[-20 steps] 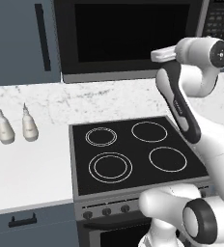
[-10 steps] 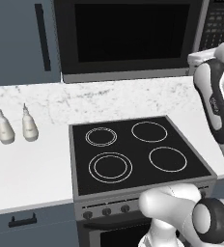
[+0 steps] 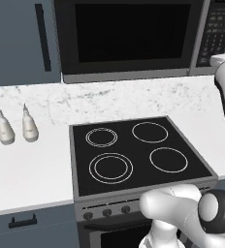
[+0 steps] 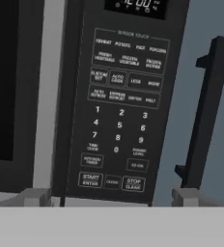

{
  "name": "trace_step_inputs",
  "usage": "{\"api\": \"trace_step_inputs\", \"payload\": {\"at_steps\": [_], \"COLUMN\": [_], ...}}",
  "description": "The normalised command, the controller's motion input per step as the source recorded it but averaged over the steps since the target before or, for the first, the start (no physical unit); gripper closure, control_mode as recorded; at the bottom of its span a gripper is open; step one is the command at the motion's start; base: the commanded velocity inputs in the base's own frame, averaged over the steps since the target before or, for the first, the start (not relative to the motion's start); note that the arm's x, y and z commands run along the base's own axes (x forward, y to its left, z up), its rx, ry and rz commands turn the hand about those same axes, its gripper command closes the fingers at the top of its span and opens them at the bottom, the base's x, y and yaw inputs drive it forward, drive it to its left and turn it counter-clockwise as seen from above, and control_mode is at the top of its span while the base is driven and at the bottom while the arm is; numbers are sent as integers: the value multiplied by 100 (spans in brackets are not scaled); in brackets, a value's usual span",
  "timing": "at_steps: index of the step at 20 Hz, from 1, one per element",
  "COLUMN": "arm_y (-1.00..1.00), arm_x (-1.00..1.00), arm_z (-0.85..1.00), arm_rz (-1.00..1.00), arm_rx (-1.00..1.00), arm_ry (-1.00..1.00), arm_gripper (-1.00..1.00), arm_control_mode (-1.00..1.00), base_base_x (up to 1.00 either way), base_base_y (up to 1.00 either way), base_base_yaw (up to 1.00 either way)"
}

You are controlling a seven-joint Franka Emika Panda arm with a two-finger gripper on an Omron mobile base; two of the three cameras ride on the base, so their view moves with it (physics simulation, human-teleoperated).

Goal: Open the microwave, place the bowl with waffle inside the microwave, then close the microwave door and turn it on.

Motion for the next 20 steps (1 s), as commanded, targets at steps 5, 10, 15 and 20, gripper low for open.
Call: {"api": "trace_step_inputs", "payload": {"at_steps": [5, 10, 15, 20], "arm_y": [-17, -1, 0, -6], "arm_x": [22, 29, 38, 25], "arm_z": [-23, -22, -2, -7], "arm_rz": [-3, -5, -4, -1], "arm_rx": [3, 0, 1, 3], "arm_ry": [-6, -2, 0, 0], "arm_gripper": [-100, -100, -100, -100], "arm_control_mode": [-100, -100, -100, -100], "base_base_x": [0, 0, 0, 0], "base_base_y": [0, 0, 0, 0], "base_base_yaw": [0, 0, 0, 0]}}
